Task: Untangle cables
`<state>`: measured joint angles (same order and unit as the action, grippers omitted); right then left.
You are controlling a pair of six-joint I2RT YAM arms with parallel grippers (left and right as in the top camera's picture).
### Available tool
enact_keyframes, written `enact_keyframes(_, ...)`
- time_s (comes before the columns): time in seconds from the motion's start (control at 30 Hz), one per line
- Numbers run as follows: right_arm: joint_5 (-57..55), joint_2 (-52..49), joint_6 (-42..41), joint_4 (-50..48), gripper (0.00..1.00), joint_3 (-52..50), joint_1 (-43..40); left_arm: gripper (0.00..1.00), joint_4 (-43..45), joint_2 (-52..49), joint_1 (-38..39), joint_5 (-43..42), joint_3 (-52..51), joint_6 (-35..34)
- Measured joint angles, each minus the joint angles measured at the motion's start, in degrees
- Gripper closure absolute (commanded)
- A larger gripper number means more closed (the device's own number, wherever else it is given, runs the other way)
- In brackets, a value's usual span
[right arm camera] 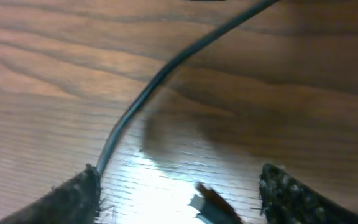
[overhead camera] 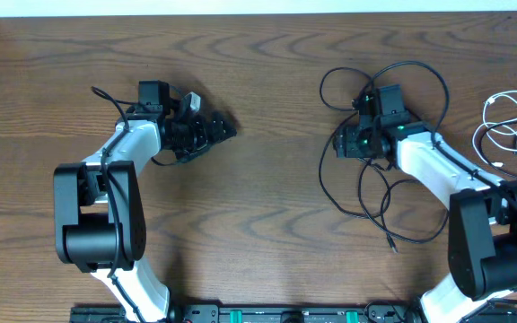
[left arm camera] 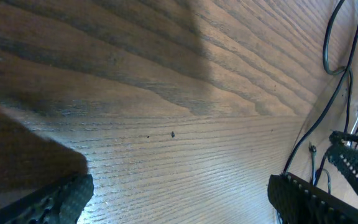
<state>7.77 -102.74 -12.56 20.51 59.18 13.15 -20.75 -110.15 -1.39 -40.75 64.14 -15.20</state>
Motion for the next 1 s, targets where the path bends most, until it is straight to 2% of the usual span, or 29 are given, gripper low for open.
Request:
enact_keyframes(0.07, -1.6, 0.0, -0.8, -1.2, 0.01, 0.0, 0.3, 0.04, 0.0, 0.0, 0.0, -0.1, 0.0, 0.0)
enact_keyframes(0.33, -2.0, 0.1, -2.2, -0.1, 0.01, 4.6, 0.1, 0.04, 1.2, 0.0, 1.0, 0.2, 0.0, 0.0)
enact_keyframes(0.53, -5.7, 0.8, -10.6, 3.6, 0.01, 7.0, 0.1, 0.04, 2.2, 0.0, 3.4, 0.7, 0.0, 0.0)
enact_keyframes(0.67, -1.8, 0.8, -15.0, 2.3, 0.01, 7.0, 0.8, 0.04, 2.8, 0.0, 4.8, 1.0, 0.0, 0.0)
enact_keyframes(0.73, 1.1, 0.8, -16.0, 1.8, 0.07, 7.0, 1.6, 0.04, 3.0, 0.0, 5.1, 1.1, 0.0, 0.0)
enact_keyframes(0.87, 4.6, 0.8, -18.1, 0.9, 0.05, 7.1, 2.6, 0.04, 3.0, 0.0, 5.2, 1.2, 0.0, 0.0)
enact_keyframes(0.93, 4.7, 0.8, -20.1, 4.5, 0.02, 7.9, 2.7, 0.04, 3.0, 0.0, 5.2, 1.2, 0.0, -0.3)
enact_keyframes(1.0, 3.9, 0.8, -21.8, 13.2, 0.01, 11.0, 2.7, 0.04, 3.1, 0.0, 5.2, 1.3, 0.0, -1.0)
